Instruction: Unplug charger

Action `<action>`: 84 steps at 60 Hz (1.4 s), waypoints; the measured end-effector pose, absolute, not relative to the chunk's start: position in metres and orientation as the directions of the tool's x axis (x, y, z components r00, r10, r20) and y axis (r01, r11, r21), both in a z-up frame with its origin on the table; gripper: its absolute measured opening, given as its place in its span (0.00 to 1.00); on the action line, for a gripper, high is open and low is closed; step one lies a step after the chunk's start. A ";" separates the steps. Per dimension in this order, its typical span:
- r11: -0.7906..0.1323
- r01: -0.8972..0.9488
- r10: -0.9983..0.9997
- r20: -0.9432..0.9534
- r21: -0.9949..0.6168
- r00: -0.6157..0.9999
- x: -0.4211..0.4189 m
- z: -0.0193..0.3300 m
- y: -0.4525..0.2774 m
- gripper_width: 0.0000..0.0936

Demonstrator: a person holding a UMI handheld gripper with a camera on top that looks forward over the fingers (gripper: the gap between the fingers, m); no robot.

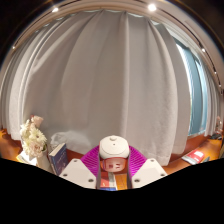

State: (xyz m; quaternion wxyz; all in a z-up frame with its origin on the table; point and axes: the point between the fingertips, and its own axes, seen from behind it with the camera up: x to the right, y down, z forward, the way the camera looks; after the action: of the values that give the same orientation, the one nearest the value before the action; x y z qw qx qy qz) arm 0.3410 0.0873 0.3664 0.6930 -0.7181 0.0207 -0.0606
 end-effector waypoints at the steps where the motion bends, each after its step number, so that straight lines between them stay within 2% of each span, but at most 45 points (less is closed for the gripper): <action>1: -0.052 0.039 -0.112 0.045 -0.998 0.993 0.347 0.367 0.090 0.39; 4: -0.110 -0.018 -0.106 -0.007 -0.994 0.994 0.359 0.340 0.087 0.39; 5: -0.131 -0.031 -0.112 -0.016 -0.991 0.994 0.365 0.342 0.090 0.39; 7: -0.203 -0.037 -0.110 -0.014 -0.978 0.994 0.370 0.303 0.083 0.39; 8: -0.233 -0.042 -0.114 -0.015 -0.972 0.993 0.375 0.298 0.088 0.39; 14: -0.400 -0.044 -0.102 -0.003 -0.915 0.995 0.374 0.183 0.061 0.39; 20: -0.499 -0.075 -0.089 -0.035 -0.863 0.995 0.372 0.133 0.056 0.39; 29: -0.552 -0.077 -0.096 -0.029 -0.830 0.995 0.378 0.087 0.053 0.39; 44: -0.621 -0.104 -0.112 -0.043 -0.777 0.993 0.387 0.039 0.040 0.44; 46: -0.602 -0.107 -0.115 -0.047 -0.791 0.992 0.388 0.040 0.042 0.46; 54: -0.619 -0.081 -0.103 -0.022 -0.781 0.994 0.389 0.042 0.043 0.56; 56: -0.617 -0.077 -0.104 -0.016 -0.783 0.994 0.388 0.044 0.044 0.64; 61: -0.607 -0.066 -0.116 0.006 -0.792 0.993 0.390 0.058 0.044 0.94; 64: -0.585 -0.059 -0.119 0.014 -0.809 0.993 0.388 0.075 0.045 0.91; 74: -0.505 -0.077 -0.131 -0.011 -0.860 0.991 0.365 0.141 0.035 0.92; 84: -0.427 -0.084 -0.108 -0.042 -0.900 0.993 0.307 0.208 0.004 0.92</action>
State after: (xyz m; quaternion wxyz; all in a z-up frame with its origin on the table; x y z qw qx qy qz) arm 0.3068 0.0036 0.2084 0.5322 -0.8446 0.0571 -0.0113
